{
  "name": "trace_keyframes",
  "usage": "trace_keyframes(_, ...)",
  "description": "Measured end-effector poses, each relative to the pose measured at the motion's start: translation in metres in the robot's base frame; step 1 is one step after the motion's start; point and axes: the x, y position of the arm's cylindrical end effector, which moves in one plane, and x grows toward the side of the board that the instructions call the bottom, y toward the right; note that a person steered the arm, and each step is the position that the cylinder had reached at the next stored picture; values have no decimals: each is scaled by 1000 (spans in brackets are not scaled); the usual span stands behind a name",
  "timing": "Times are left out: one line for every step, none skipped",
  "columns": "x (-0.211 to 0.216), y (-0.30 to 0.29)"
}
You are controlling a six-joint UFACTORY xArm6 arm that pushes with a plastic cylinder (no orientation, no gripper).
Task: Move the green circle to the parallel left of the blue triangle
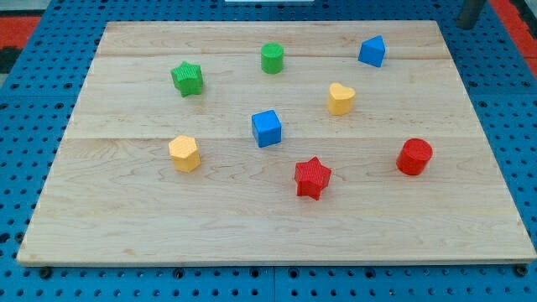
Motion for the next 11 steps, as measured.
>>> trace_keyframes(11,5)
trace_keyframes(71,-36)
trace_keyframes(138,-114)
trace_keyframes(150,-120)
trace_keyframes(153,-129)
trace_keyframes(127,-159)
trace_keyframes(100,-179)
trace_keyframes(91,-197)
trace_keyframes(101,-312)
trace_keyframes(119,-369)
trace_keyframes(120,-436)
